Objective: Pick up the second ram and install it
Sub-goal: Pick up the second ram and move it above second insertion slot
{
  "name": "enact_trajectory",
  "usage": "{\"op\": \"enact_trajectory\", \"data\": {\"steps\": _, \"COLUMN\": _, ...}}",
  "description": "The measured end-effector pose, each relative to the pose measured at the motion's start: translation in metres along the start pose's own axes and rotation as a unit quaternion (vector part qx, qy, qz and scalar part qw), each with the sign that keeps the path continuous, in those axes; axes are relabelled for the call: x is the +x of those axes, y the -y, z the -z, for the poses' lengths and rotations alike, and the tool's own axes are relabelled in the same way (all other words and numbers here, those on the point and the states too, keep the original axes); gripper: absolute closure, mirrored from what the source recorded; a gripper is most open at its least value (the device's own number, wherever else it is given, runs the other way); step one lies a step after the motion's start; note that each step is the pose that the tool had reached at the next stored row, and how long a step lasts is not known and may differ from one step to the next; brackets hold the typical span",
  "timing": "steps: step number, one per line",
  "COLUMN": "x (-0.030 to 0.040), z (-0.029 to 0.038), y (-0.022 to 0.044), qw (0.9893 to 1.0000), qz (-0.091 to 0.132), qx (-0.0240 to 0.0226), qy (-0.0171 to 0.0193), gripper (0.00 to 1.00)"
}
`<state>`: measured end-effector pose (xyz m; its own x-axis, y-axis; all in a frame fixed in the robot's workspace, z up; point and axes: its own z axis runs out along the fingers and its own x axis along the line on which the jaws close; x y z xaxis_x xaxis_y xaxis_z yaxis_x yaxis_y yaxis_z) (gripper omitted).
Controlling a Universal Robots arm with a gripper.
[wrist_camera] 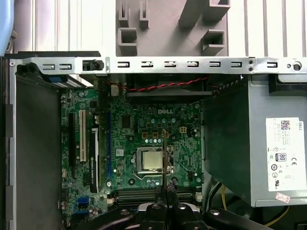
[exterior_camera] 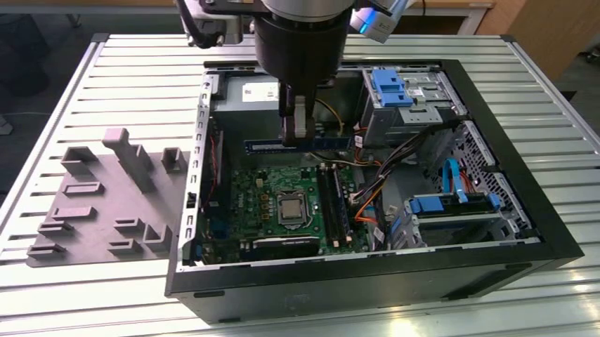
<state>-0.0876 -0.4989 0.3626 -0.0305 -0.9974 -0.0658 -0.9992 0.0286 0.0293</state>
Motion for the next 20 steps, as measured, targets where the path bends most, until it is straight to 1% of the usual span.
{"op": "enact_trajectory", "data": {"steps": 3, "x": 0.0002, "z": -0.0026, "y": 0.0005, "qw": 1.0000, "qz": 0.000, "qx": -0.0023, "qy": -0.0002, "gripper": 0.88}}
{"op": "enact_trajectory", "data": {"steps": 8, "x": 0.0004, "z": -0.0069, "y": 0.0025, "qw": 1.0000, "qz": -0.001, "qx": -0.0082, "qy": -0.0004, "gripper": 0.88}}
{"op": "enact_trajectory", "data": {"steps": 11, "x": 0.0005, "z": -0.0086, "y": 0.0032, "qw": 0.9999, "qz": -0.001, "qx": -0.0106, "qy": -0.0005, "gripper": 0.88}}
{"op": "enact_trajectory", "data": {"steps": 18, "x": 0.0005, "z": -0.0108, "y": 0.0061, "qw": 0.9999, "qz": -0.001, "qx": -0.0108, "qy": -0.0005, "gripper": 0.88}}
{"op": "enact_trajectory", "data": {"steps": 19, "x": 0.0007, "z": -0.0157, "y": 0.0111, "qw": 0.9999, "qz": -0.001, "qx": -0.0108, "qy": -0.0005, "gripper": 0.88}}
{"op": "enact_trajectory", "data": {"steps": 20, "x": 0.0008, "z": -0.0162, "y": 0.0111, "qw": 0.9999, "qz": -0.001, "qx": -0.0108, "qy": -0.0006, "gripper": 0.88}}
